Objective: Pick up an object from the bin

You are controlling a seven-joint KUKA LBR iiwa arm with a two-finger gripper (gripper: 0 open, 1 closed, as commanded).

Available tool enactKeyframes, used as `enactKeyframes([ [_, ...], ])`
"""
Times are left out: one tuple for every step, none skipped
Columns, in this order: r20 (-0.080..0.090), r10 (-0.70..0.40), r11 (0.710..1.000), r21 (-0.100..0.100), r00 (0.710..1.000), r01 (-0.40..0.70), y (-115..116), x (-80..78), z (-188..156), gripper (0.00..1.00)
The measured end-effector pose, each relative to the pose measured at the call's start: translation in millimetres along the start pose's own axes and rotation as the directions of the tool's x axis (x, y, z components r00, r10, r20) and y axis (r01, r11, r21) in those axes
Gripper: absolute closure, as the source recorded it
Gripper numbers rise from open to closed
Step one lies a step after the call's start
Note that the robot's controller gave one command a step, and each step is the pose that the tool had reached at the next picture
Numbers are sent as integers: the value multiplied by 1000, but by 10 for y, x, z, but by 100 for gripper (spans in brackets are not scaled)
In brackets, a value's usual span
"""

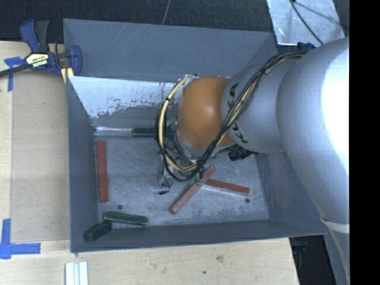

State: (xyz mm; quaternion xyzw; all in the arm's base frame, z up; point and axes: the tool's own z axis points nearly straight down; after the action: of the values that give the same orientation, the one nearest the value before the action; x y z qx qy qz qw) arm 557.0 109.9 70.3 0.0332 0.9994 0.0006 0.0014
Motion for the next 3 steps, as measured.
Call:
enactKeyframes([
  [-9, 58, 998, 2, 998, -58, -64, -77, -211, 100],
  [-2, 103, 995, 2, 995, -103, -258, 273, -647, 100],
  [1, 45, 999, 2, 999, -45, -1016, 16, -738, 0],
])
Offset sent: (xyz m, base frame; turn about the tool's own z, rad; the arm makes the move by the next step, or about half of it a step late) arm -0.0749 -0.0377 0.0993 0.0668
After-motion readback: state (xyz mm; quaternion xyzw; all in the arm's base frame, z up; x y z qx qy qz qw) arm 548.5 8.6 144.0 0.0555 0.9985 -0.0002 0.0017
